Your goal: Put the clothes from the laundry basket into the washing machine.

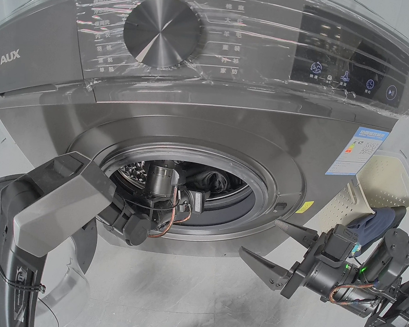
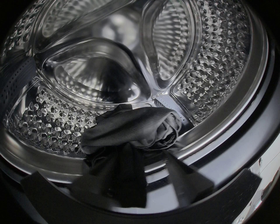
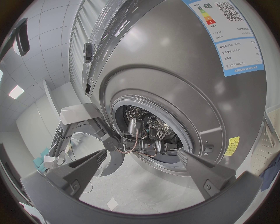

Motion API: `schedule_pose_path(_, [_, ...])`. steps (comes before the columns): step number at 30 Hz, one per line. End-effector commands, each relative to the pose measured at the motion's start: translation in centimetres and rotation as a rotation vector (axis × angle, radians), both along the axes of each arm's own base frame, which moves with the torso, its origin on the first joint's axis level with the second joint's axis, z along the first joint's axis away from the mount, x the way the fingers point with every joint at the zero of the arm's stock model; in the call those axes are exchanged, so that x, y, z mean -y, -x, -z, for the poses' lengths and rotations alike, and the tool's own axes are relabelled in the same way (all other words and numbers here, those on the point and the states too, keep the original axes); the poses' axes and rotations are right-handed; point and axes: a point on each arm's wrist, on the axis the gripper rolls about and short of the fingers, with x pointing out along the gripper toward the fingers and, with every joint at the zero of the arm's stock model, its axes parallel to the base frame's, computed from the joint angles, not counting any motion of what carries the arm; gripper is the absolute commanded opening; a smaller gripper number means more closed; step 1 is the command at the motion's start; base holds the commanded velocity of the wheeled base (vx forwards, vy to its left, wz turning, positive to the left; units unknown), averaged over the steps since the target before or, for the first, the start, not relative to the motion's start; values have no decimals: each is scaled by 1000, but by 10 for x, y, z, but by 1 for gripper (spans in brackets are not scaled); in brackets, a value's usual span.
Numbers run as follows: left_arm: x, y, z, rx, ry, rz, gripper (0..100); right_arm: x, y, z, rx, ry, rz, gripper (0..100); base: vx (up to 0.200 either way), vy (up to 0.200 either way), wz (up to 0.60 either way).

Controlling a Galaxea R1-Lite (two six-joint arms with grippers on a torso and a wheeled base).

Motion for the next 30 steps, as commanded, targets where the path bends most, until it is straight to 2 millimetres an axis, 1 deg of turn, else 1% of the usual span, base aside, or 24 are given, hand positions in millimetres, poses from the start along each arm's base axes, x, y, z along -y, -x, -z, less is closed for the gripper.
schedule_pose_path(1, [3,-8,20,-28,-16,-4,0,0,0,0,0,0,0,100,0,0,0])
schedule_pose_path(3, [4,-11,18,-16,-5,-8,0,0,0,0,1,-1,0,100,0,0,0])
schedule_pose_path(5, [7,-19,14,15,14,-23,0,0,0,0,0,0,0,100,0,0,0])
schedule_pose_path(8, [8,-34,4,83,55,-65,0,0,0,1,-1,1,0,100,0,0,0])
schedule_pose_path(9, [6,-44,-3,138,87,-104,0,0,0,0,-1,1,0,100,0,0,0])
schedule_pose_path(12, [5,-55,-13,224,139,-130,0,0,0,0,1,-1,0,100,0,0,0])
schedule_pose_path(17, [4,-62,-26,300,186,-147,0,0,0,0,1,-1,0,100,0,0,0])
schedule_pose_path(21, [4,-62,-26,314,193,-149,0,0,0,0,1,-1,0,100,0,0,0])
schedule_pose_path(22, [5,-61,-26,315,195,-146,100,0,0,0,2,-2,0,100,0,0,0])
schedule_pose_path(27, [9,-57,-30,320,220,-139,100,0,0,0,2,-2,0,100,0,0,0])
schedule_pose_path(28, [14,-52,-30,310,220,-129,100,0,0,-1,3,-3,0,100,0,0,0])
schedule_pose_path(30, [13,-43,-36,301,214,-126,100,0,0,-1,3,-3,1,100,0,0,0])
